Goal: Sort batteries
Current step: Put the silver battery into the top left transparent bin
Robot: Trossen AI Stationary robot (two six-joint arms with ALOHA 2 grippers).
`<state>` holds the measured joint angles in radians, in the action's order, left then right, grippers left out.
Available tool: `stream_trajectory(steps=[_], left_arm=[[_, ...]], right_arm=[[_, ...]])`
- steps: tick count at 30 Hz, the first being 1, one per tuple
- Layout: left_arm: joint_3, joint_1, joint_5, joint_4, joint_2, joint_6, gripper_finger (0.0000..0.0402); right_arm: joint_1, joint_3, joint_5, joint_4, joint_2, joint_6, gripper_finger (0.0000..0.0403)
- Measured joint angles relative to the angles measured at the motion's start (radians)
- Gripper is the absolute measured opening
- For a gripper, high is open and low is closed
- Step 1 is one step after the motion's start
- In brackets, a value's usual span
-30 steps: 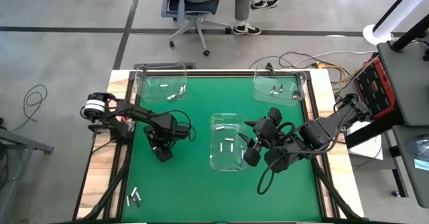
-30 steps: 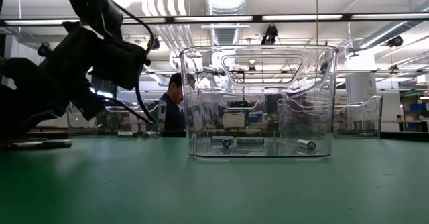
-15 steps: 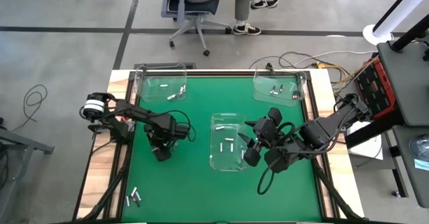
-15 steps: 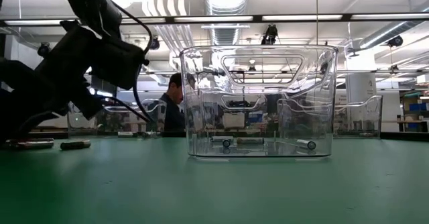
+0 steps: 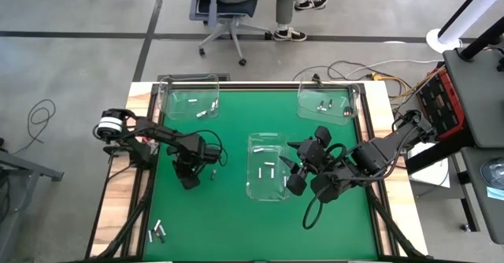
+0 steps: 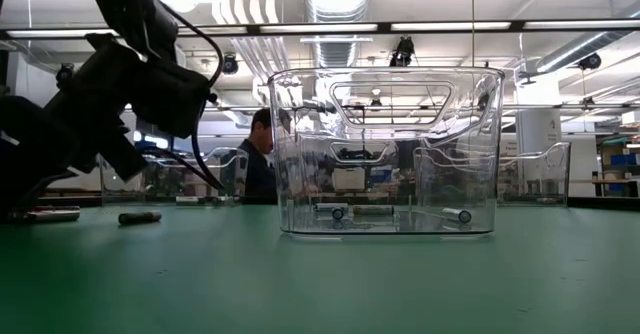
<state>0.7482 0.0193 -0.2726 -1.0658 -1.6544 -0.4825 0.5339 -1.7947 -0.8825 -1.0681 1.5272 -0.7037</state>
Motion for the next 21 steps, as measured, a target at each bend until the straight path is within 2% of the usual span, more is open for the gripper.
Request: stream_trajectory(steps=[4, 12, 17, 21], left_arm=[[-0.001, -0.004, 0.021, -0.052, 0.05, -0.03, 0.0029], [0.066, -0.031, 0.108, -0.234, 0.263, -0.097, 0.0023], [0.207, -0.143, 0.149, -0.245, 0.356, -0.073, 0.0022], [0.355, -0.291, 0.228, -0.29, 0.349, 0.029, 0.0021]], right_arm=[[0.003, 0.0, 0.0, 0.0, -0.002, 0.01, 0.0203], [-0.004, 0.0, 0.0, 0.0, -0.008, 0.05, 0.0203], [-0.023, 0.0, -0.002, 0.002, -0.008, 0.077, 0.0203], [-0.026, 0.0, -0.001, 0.003, -0.009, 0.094, 0.0203]])
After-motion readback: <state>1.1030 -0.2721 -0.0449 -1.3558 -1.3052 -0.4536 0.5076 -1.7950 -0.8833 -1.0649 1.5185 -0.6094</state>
